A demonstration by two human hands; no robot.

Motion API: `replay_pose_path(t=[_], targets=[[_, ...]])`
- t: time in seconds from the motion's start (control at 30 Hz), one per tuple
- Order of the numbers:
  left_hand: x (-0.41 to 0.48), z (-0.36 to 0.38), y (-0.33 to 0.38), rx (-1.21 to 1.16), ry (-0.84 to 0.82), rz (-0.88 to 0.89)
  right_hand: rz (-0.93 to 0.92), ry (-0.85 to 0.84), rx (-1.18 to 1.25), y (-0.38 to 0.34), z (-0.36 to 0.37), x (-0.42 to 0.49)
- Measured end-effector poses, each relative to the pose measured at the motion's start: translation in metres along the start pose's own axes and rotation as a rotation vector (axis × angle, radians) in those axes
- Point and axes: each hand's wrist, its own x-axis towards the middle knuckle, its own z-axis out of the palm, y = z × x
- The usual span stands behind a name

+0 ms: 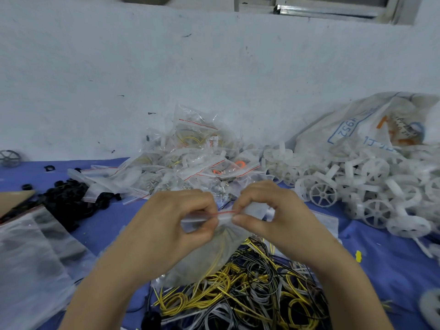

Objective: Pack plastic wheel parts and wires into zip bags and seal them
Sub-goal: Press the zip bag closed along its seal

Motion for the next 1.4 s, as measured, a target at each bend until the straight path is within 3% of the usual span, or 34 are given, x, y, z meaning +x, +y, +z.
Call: replay_pose_path(t=[0.53,0.7,0.97,1.4], targets=[[-0.003,0.001,-0.004,-0.125,0.000,-0.149,0.039,-0.055,0.035,-0.003,0.002,0.000],[-0.001,0.000,0.002,-0.192,-0.034,-0.117,0.023,-0.072,0.076,-0.006,0.005,0.000],[-0.002,-0.003,0.003,-0.135,-0.037,-0.071,-0.087,-0.044,0.027,-0.011,0.008,0.001],[-0.001,0.001,0.002,-0.088,-0.015,-0.028,-0.106,-0.013,0.000,-0.006,0.010,0.002]])
